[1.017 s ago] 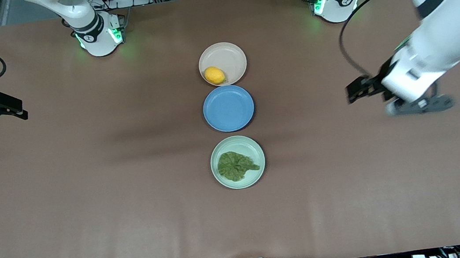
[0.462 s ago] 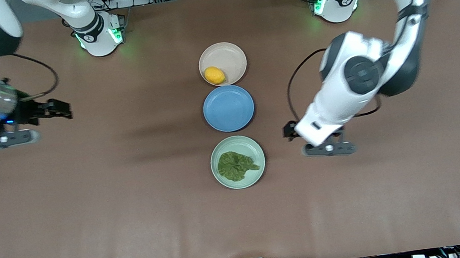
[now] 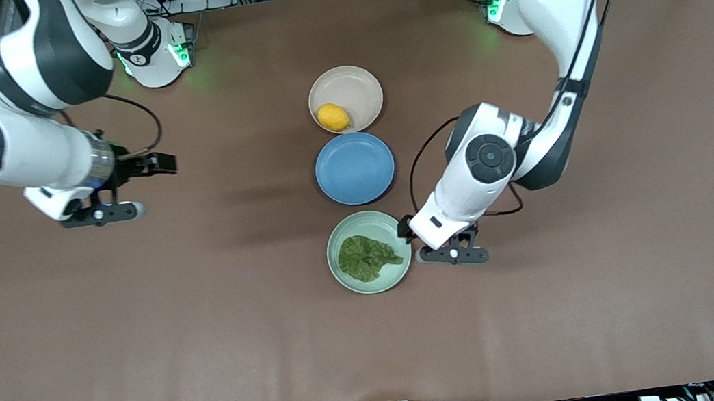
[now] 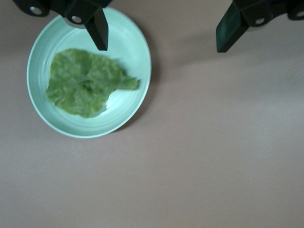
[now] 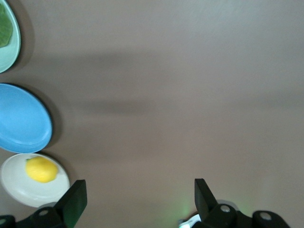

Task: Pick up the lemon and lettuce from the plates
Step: 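Move the left gripper to the lettuce while the right gripper approaches the lemon, then lower the left gripper onto the lettuce while the right gripper reaches the lemon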

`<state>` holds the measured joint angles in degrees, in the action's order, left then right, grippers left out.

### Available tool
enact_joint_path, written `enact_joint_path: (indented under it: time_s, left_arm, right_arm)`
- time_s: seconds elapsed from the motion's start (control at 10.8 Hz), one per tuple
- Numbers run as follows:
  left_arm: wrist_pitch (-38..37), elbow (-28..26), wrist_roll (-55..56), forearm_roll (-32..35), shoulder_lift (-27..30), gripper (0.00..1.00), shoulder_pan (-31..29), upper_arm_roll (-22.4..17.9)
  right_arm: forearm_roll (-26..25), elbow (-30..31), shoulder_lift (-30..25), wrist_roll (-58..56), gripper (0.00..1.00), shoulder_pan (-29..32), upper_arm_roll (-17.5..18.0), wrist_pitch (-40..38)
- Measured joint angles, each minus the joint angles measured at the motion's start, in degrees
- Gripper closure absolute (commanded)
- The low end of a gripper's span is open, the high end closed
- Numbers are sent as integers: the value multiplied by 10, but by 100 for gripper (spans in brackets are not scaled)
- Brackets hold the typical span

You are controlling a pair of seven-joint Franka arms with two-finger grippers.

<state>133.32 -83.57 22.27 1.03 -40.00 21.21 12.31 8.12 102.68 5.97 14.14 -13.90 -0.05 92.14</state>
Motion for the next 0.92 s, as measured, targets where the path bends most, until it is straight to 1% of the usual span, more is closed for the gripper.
enact_joint_path:
  time_s: [0.18, 0.28, 0.37, 0.46, 0.74, 0.92]
  left_arm:
    - [69, 1, -1, 0, -28, 2, 19, 0]
    - [85, 3, -1, 0, -36, 3, 32, 0]
    - [89, 5, -1, 0, -39, 6, 48, -1]
    - [89, 5, -1, 0, -39, 6, 64, -4]
    - [104, 5, 1, 0, -54, 6, 92, -25]
    - [142, 5, 1, 0, -80, 14, 94, -35]
  right_arm:
    - [20, 27, 0, 17, 0, -14, 1, 6]
    - [22, 36, -1, 25, 0, -27, 1, 7]
    - [28, 45, -1, 39, 0, -46, 2, 8]
    - [32, 58, -1, 72, 0, -71, 2, 17]
    - [33, 119, -1, 180, 0, -157, 3, 93]
    - [33, 139, -1, 202, 0, -181, 4, 115]
